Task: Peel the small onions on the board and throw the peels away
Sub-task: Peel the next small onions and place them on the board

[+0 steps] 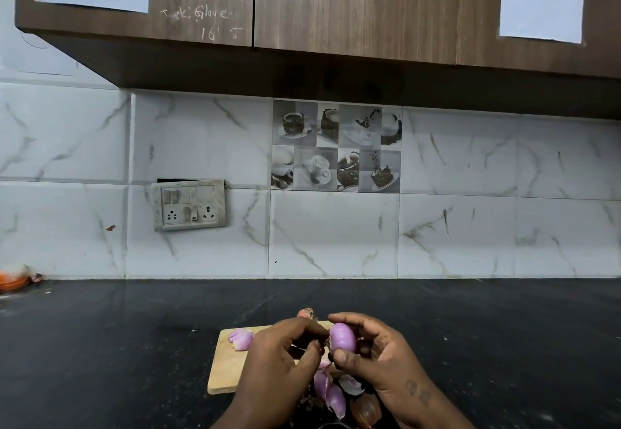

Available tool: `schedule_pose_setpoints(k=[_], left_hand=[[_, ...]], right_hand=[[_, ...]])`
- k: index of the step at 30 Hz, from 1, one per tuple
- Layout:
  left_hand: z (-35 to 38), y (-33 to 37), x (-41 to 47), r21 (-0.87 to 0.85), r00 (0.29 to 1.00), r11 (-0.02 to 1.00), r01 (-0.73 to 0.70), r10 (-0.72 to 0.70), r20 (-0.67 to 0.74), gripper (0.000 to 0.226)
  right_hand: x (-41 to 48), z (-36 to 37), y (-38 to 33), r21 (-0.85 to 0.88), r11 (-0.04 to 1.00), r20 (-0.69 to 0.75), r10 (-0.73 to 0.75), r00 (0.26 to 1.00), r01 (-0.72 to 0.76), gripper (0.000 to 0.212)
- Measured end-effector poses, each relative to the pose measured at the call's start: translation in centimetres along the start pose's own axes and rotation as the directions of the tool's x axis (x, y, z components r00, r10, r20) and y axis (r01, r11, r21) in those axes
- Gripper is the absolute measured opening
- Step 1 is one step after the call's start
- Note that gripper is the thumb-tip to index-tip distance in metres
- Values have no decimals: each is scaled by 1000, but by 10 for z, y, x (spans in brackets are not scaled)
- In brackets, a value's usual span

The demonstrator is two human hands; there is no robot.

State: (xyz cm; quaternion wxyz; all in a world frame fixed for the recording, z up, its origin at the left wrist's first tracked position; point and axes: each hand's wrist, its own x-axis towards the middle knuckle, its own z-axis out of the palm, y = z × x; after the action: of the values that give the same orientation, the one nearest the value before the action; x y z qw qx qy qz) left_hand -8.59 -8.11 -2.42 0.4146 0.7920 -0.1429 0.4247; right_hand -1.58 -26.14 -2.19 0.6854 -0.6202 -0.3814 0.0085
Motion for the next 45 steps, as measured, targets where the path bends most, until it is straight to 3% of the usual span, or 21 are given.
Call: schedule_pose_setpoints(k=[4, 8, 20, 26, 37, 45], left_hand=[[-1, 4, 0, -102, 996, 991, 81, -76, 54, 22], [-2, 4, 1, -165, 984, 971, 170, -158, 86, 28], [0, 4, 2, -214, 964, 941, 261, -244, 104, 31], [-1, 8, 1, -279, 960, 921, 273, -240, 146, 25], [-2, 9, 2, -266, 969, 932, 245, -224, 108, 39], [0, 4, 2, -280, 974, 933, 226, -210, 87, 24]], right_hand=[[-1, -2, 0, 3, 1000, -14, -9, 1000, 9, 50], [1, -2, 1, -13, 1000, 1, 1, 1000, -1, 53], [1, 0, 3, -40, 999, -17, -10, 1000, 9, 53], [1, 0, 3, 12, 1000, -16, 1, 1000, -1, 53], [1, 0, 4, 27, 1000, -40, -13, 999, 14, 52], [1, 0, 2, 25, 1000, -55, -10, 998, 11, 50]])
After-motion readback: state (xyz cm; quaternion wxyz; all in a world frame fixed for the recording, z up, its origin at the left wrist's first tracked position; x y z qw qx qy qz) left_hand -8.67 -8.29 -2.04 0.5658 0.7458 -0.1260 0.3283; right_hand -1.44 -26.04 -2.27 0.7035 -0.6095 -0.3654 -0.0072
